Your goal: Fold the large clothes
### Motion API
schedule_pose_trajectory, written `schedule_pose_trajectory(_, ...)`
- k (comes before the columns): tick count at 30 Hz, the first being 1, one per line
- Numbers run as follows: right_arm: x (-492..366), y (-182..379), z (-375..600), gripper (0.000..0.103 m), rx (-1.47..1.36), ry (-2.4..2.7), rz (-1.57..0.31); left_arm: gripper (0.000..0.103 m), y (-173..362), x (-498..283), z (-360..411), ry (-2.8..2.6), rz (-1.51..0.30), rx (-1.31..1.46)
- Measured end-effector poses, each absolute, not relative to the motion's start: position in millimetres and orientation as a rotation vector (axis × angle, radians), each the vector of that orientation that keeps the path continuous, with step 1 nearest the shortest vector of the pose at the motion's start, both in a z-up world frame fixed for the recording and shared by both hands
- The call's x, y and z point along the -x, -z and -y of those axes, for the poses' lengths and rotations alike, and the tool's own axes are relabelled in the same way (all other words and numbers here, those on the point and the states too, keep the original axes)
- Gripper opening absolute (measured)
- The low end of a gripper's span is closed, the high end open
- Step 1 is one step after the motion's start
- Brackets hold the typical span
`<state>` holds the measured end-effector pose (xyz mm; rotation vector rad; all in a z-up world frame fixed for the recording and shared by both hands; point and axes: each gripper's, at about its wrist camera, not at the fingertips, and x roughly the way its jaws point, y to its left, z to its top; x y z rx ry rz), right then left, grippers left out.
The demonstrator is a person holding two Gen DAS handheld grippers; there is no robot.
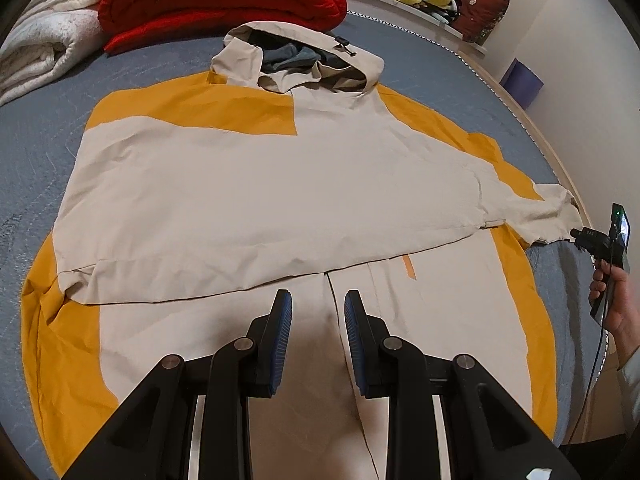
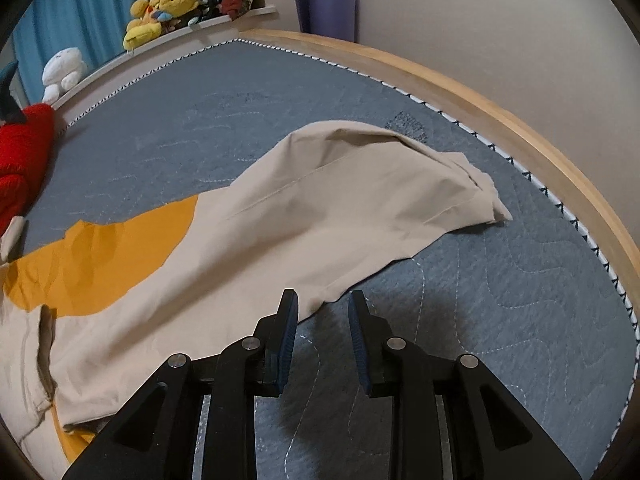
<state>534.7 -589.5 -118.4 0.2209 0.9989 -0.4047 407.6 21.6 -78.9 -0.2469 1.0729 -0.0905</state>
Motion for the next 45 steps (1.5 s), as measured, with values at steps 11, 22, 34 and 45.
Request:
schedule_pose_trajectory(11,-551,138,603,0.028,-0.264,0.415,-1.032,0.024,86,-416,-27,0.08,-1.09,0.273)
schedule_pose_trajectory(22,-544,168,658,0.028,-0.709,0.411,-0.986,0.024,89,-421,-35,0.064,-1.095,0.292)
schedule_pose_trajectory(34,-535,157,669,0.004,-0.82,0.399,-0.81,0.024,81,-420,-42,0.066,-1.082,0.288)
schedule_pose_trajectory(45,-556,2,518,0.002,-0.291,0.273,-0.632,0.024,54,-416,-77,-0.007,-1.054,0.302)
